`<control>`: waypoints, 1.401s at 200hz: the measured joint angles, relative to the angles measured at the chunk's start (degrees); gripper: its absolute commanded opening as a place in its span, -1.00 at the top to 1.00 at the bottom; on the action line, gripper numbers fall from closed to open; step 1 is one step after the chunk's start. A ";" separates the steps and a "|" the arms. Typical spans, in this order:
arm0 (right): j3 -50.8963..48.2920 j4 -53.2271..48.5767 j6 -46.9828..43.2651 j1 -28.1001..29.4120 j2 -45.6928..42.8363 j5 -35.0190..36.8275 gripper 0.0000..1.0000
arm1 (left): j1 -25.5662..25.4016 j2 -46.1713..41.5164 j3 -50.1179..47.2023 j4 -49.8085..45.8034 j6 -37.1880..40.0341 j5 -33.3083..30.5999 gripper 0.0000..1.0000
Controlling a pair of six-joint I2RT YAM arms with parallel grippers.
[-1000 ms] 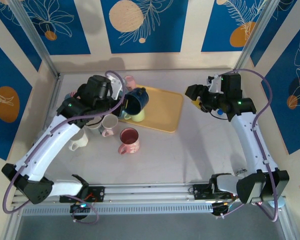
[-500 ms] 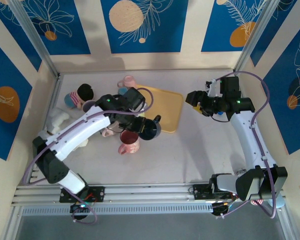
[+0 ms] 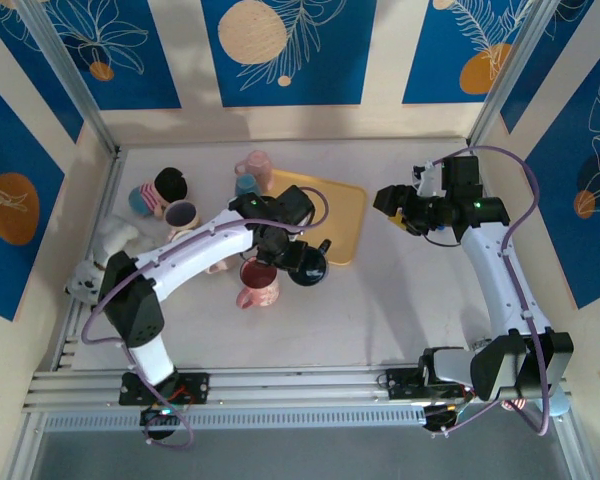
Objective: Turn the mug right side up
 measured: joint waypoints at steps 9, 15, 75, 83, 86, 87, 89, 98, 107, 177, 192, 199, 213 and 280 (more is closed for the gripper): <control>-0.24 -0.04 -0.02 -0.15 0.00 -0.02 -0.35 | 0.00 0.31 0.00 0.37 0.02 -0.13 1.00; -0.44 0.02 0.00 -0.24 0.00 -0.04 -0.35 | 0.00 0.52 -0.02 0.59 0.02 -0.17 1.00; -1.07 0.02 -0.02 -0.39 0.00 -0.46 -0.34 | 0.31 3.28 -1.16 2.23 0.20 -0.35 1.00; -1.07 0.00 -0.02 -0.44 0.00 -0.48 -0.34 | 0.37 3.56 -1.38 2.34 0.20 -0.35 1.00; -1.07 0.00 -0.02 -0.48 0.00 -0.48 -0.34 | 0.42 3.65 -1.46 2.36 0.20 -0.35 1.00; -1.07 0.02 -0.02 -0.50 0.00 -0.50 -0.34 | 0.42 3.69 -1.53 2.38 0.20 -0.35 1.00; -1.07 0.02 -0.02 -0.55 0.00 -0.50 -0.34 | 0.42 3.76 -1.62 2.40 0.17 -0.35 1.00; -1.07 0.00 -0.02 -0.66 0.00 -0.63 -0.34 | 0.55 3.87 -2.03 2.56 0.20 -0.35 1.00; -1.07 0.02 -0.02 -0.72 0.00 -0.66 -0.34 | 0.74 3.98 -2.60 2.54 0.20 -0.35 1.00; -1.07 0.02 -0.15 -0.92 0.02 -1.11 -0.33 | 1.99 3.96 -7.56 3.80 0.83 -0.11 1.00; -1.07 0.04 -0.20 -0.92 0.02 -1.29 -0.33 | 2.71 3.72 -9.11 3.72 1.25 -0.13 1.00; -1.07 0.04 -0.17 -0.92 0.02 -1.29 -0.33 | 3.15 3.41 -9.81 3.58 1.31 -0.13 1.00; -1.11 0.20 -0.17 -0.92 0.02 -1.40 -0.33 | 4.20 2.47 -11.23 3.56 1.55 -0.15 1.00; -1.18 0.92 -0.22 -0.92 0.04 -1.70 -0.30 | 8.39 -2.75 -15.76 2.49 1.90 -0.52 1.00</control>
